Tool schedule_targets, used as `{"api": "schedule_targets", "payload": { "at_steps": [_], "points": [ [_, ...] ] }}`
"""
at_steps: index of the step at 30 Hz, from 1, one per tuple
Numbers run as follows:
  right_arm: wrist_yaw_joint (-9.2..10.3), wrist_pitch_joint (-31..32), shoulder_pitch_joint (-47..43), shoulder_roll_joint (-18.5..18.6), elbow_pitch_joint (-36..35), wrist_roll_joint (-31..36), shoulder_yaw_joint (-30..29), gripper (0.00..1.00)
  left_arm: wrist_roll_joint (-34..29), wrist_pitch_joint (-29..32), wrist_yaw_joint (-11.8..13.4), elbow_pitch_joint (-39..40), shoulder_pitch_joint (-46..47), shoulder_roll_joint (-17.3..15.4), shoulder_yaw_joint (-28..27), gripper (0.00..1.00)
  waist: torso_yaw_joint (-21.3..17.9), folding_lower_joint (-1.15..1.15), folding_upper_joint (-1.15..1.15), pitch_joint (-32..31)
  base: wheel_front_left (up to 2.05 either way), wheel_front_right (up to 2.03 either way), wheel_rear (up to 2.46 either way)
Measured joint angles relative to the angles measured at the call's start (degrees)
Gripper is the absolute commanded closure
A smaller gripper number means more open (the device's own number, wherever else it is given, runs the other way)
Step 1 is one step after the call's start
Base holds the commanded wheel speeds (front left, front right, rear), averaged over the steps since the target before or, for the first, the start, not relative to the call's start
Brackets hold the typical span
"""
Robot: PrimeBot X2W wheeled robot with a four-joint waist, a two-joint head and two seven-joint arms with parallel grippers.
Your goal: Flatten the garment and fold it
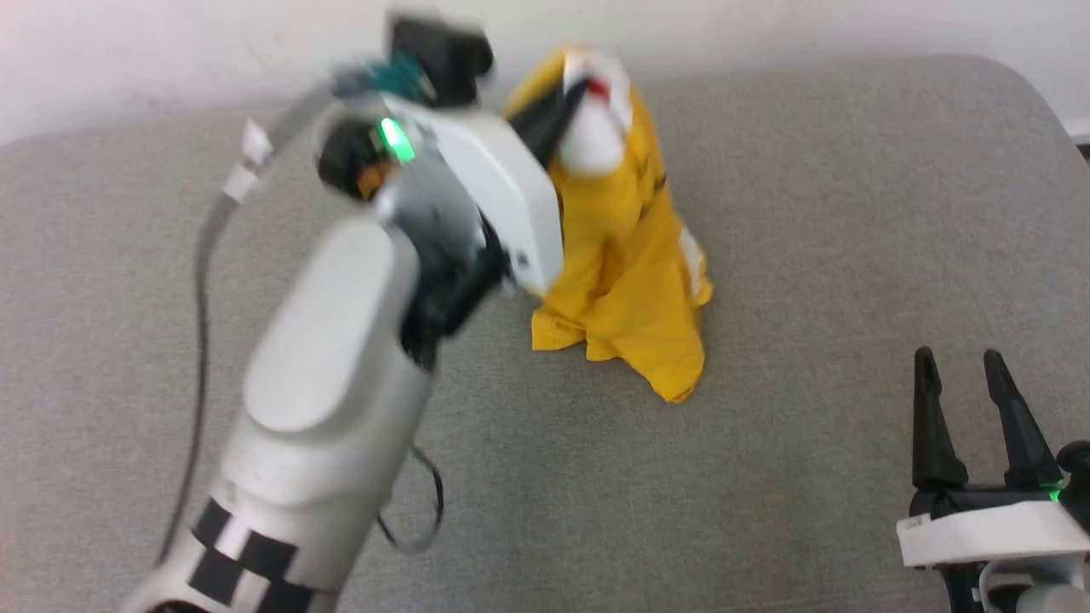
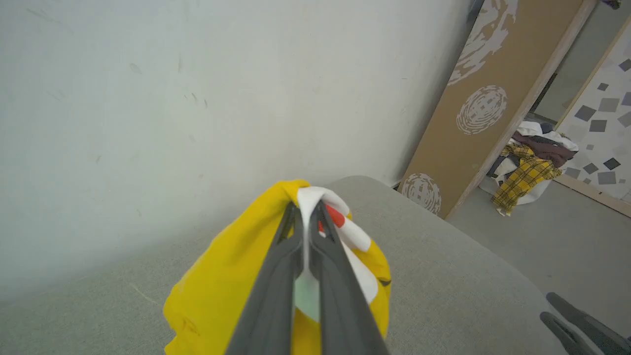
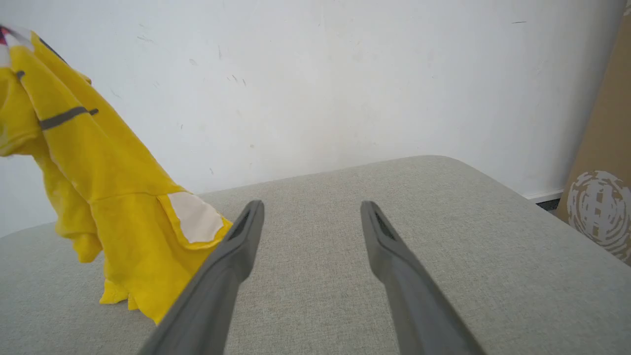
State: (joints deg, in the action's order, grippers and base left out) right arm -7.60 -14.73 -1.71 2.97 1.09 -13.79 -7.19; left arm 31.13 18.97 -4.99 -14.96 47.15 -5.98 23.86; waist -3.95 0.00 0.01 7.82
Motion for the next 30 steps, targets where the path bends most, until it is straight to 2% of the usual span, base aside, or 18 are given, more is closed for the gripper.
{"api": "schedule_targets", "payload": {
  "at_steps": [9,15,16,17,18,24,30],
  "points": [
    [0.0,0.0,1.6,0.0,0.1,-0.8,0.8,0.0,-1.5,-1.0,1.8,-16.1,-6.7,1.2,4.5,1.0,-2.2,0.0,0.0,2.3,0.0,0.0,0.0],
    [0.0,0.0,1.8,0.0,0.3,-0.8,0.9,0.0,-1.4,-0.8,3.4,-23.3,-8.5,2.0,5.3,1.0,-3.8,0.0,0.0,3.3,0.0,0.0,0.0],
    [0.0,0.0,1.8,0.0,0.3,-0.8,0.9,0.0,-1.4,-1.4,3.6,-23.9,-8.5,2.0,5.3,0.79,-4.0,0.0,0.0,3.4,0.0,0.0,0.0],
    [0.0,0.0,1.8,0.0,0.3,-0.8,0.8,0.0,-1.3,-1.9,3.6,-24.2,-8.4,2.1,5.3,0.27,-4.1,0.0,0.0,3.5,0.0,0.0,0.0],
    [0.0,0.0,1.8,0.0,0.3,-0.8,0.6,0.0,-0.9,-2.5,3.6,-24.6,-8.4,2.2,5.1,0.0,-4.2,0.0,0.0,3.6,0.0,0.0,0.0],
    [0.0,0.0,1.7,0.0,0.5,-0.8,-0.1,0.0,1.2,-6.3,3.0,-24.0,-6.4,2.5,4.4,0.0,-3.3,0.0,0.0,3.1,0.0,0.0,0.0],
    [0.0,0.0,1.6,0.0,0.5,-0.5,-0.4,0.0,1.3,-10.4,2.4,-17.6,-5.7,2.1,3.8,0.0,-1.7,0.0,0.0,1.6,0.0,0.0,0.0]
  ]
}}
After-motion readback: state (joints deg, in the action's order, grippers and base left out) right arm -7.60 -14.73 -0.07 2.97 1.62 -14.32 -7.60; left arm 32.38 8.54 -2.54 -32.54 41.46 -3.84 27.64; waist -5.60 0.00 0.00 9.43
